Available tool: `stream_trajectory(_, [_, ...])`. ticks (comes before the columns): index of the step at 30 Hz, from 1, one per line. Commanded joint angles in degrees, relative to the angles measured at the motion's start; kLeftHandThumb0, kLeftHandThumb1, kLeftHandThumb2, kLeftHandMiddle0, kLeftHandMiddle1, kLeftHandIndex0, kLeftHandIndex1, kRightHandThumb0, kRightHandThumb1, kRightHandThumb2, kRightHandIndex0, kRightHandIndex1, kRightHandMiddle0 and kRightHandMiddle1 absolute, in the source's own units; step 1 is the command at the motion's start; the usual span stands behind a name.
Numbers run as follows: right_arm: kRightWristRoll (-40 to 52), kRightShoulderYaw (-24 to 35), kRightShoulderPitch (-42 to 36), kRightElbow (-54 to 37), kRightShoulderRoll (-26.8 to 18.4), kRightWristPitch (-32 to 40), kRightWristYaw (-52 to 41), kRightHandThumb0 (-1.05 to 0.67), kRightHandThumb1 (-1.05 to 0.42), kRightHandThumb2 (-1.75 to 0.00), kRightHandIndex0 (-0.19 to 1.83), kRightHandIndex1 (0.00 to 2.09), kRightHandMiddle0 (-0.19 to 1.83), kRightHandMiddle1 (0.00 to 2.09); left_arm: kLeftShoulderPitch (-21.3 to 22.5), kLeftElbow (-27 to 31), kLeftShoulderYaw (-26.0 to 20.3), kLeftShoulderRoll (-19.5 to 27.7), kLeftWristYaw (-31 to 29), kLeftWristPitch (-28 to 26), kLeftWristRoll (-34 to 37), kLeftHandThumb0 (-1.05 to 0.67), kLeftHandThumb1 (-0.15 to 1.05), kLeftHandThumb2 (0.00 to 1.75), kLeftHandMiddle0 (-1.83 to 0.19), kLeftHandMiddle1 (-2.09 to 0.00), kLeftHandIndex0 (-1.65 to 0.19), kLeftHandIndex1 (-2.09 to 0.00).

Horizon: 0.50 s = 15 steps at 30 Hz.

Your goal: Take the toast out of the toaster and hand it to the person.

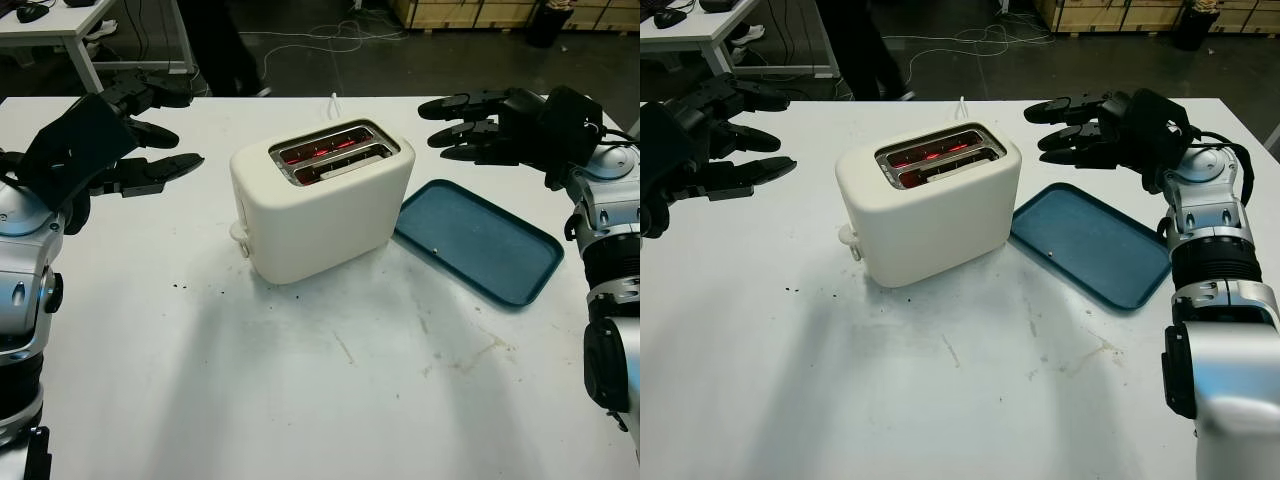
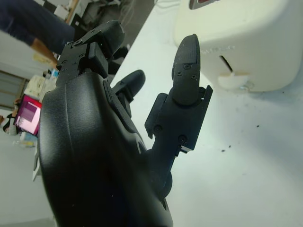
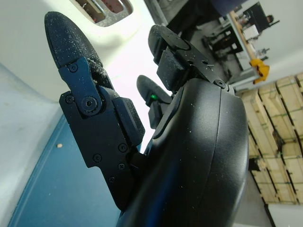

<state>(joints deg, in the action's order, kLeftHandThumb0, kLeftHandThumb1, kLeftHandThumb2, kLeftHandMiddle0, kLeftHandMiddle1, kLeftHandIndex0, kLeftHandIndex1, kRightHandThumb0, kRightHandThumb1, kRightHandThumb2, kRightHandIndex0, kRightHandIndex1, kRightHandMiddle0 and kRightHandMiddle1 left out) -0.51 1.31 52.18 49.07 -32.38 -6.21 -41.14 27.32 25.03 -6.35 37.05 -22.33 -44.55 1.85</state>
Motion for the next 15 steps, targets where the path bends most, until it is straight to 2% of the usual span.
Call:
stream_trajectory(1, [0.5, 0.2, 0.5, -0.9, 0.4, 0.5, 0.5, -0.85, -0.79, 0.00, 0.35, 0.61, 0.61, 0.00, 0.5, 0.4, -0.2, 0.7, 0.1, 0.5, -0.3, -0.35, 0.76, 0.40, 0.00, -1.08, 0.00, -0.85])
stream_trajectory(15, [0.4, 0.2, 0.5, -0.7, 0.3, 0.1, 0.4, -0.88, -0.80, 0.00, 0.34, 0.62, 0.61, 0.00, 0.6, 0.2, -0.5, 0.2, 0.2, 0.0, 0.1, -0.35, 0.76, 0.39, 0.00, -1.09, 0.00, -0.86])
